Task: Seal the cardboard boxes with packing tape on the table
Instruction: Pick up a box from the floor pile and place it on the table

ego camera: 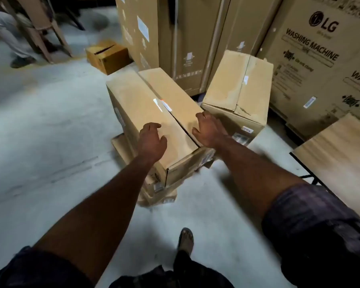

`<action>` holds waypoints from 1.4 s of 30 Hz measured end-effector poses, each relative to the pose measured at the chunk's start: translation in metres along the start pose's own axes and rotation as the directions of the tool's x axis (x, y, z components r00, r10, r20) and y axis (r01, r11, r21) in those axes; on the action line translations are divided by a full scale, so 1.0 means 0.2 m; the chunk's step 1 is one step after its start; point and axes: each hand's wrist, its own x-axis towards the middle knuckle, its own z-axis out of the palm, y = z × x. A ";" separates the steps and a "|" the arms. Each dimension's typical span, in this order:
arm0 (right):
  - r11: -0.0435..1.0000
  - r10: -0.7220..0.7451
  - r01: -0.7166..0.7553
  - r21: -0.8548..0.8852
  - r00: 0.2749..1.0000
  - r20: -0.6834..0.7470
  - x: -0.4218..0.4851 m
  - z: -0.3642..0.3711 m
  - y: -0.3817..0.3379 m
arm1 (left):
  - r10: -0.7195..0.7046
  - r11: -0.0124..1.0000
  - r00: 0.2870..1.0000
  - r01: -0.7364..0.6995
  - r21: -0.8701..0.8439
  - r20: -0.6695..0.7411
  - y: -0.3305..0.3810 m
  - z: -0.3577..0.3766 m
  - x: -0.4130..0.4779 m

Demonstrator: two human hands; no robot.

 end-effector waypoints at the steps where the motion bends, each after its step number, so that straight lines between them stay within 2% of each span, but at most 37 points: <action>1: 1.000 -0.010 0.010 0.022 1.000 0.011 0.04 0.01 0.02 | -0.012 1.000 1.000 0.012 0.004 -0.016 0.00 0.00 0.03; 5: 0.998 -0.003 -0.002 0.061 0.997 0.082 0.21 0.06 0.11 | -0.129 0.987 0.991 0.132 0.092 -0.037 -0.07 0.03 0.10; 10: 0.973 0.088 -0.121 0.195 0.982 0.170 0.36 0.12 0.16 | -0.182 0.980 0.980 0.188 0.069 -0.086 -0.16 0.06 0.13; 13: 0.895 0.192 -0.264 0.360 0.955 0.224 0.46 0.15 0.18 | -0.258 0.966 0.963 0.257 -0.024 -0.080 -0.18 0.04 0.18; 17: 0.760 0.268 -0.419 0.496 0.898 0.348 0.61 0.21 0.20 | -0.369 0.915 0.929 0.355 -0.193 -0.041 -0.26 0.02 0.24; 20: 0.671 0.257 -0.477 0.568 0.868 0.425 0.70 0.25 0.21 | -0.459 0.840 0.888 0.436 -0.323 0.003 -0.31 0.02 0.28; 24: 0.566 0.207 -0.510 0.648 0.849 0.487 0.75 0.33 0.24 | -0.561 0.688 0.824 0.517 -0.509 0.078 -0.29 0.03 0.32; 28: 0.461 0.133 -0.513 0.724 0.847 0.515 0.81 0.51 0.36 | -0.583 0.582 0.811 0.459 -0.671 0.049 -0.31 0.03 0.33; 31: 0.381 0.148 -0.531 0.757 0.843 0.517 0.74 0.37 0.27 | -0.577 0.606 0.816 0.438 -0.664 0.012 -0.34 0.03 0.31; 35: 0.306 0.224 -0.589 0.748 0.808 0.545 0.60 0.32 0.23 | -0.550 0.618 0.834 0.450 -0.644 0.054 -0.38 0.00 0.28; 39: 0.124 0.228 -0.594 0.795 0.797 0.560 0.45 0.36 0.18 | -0.524 0.601 0.844 0.460 -0.654 0.112 -0.41 -0.06 0.24; 42: 0.072 0.211 -0.577 0.814 0.806 0.553 0.41 0.53 0.23 | -0.493 0.608 0.857 0.464 -0.645 0.152 -0.46 -0.10 0.19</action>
